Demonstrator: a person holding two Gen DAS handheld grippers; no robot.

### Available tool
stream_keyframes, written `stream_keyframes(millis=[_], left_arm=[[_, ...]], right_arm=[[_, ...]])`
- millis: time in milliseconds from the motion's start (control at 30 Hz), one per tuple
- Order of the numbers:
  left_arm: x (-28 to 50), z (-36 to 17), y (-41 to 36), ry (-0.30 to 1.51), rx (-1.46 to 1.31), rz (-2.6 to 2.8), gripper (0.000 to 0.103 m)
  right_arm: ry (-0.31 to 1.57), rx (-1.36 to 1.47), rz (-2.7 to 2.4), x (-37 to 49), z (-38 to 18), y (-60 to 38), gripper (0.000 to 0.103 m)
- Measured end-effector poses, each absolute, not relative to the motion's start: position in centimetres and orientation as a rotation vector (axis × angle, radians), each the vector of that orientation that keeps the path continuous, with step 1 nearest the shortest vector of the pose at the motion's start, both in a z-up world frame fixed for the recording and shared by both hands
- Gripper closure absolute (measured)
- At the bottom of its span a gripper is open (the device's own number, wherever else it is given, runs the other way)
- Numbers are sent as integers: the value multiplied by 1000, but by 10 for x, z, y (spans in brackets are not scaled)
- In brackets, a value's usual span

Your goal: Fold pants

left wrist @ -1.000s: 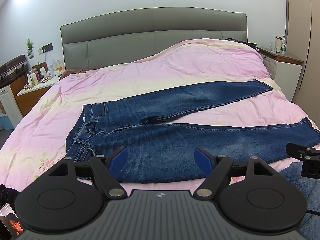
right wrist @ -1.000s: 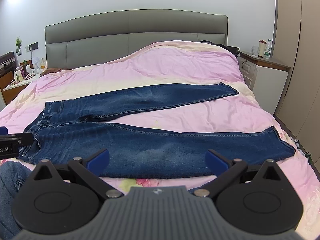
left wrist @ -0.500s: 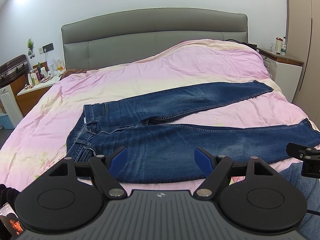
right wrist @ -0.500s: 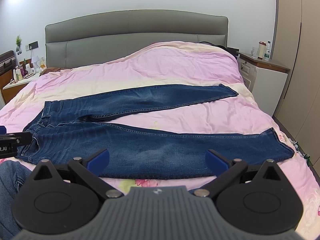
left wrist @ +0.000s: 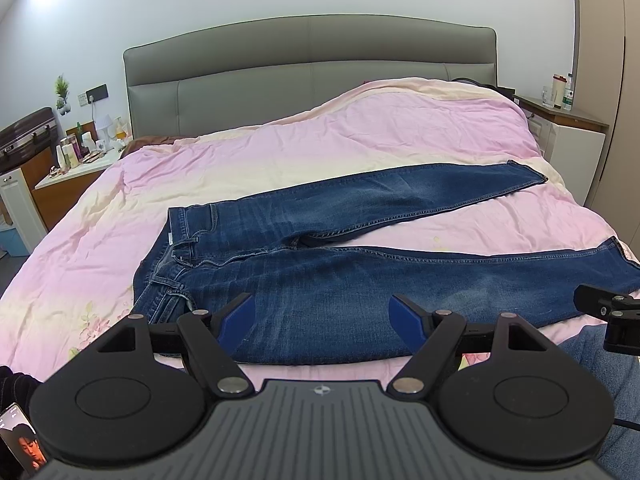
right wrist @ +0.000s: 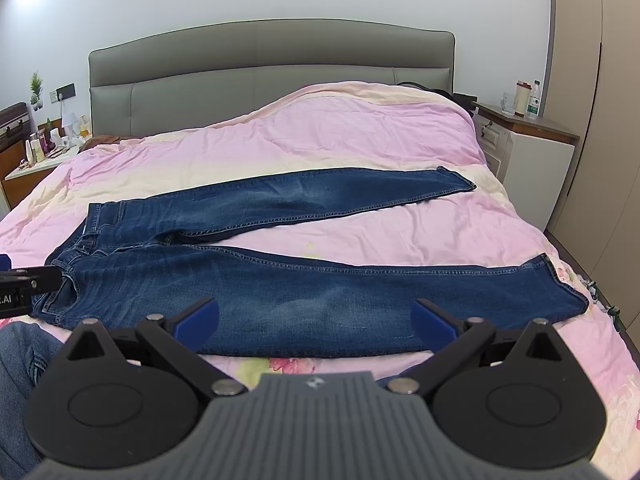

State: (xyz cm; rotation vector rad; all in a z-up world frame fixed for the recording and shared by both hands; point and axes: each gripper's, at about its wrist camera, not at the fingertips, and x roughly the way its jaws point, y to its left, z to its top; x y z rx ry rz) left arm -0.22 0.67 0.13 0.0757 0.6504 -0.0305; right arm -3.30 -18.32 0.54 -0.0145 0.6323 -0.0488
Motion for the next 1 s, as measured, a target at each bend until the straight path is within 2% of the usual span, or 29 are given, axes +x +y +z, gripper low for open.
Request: stream_keyframes(millis=[1000], left_arm=[[-6,1,15,654,57,-12,14]], right_arm=[[648,-16,-35,-32,-1,-177,5]])
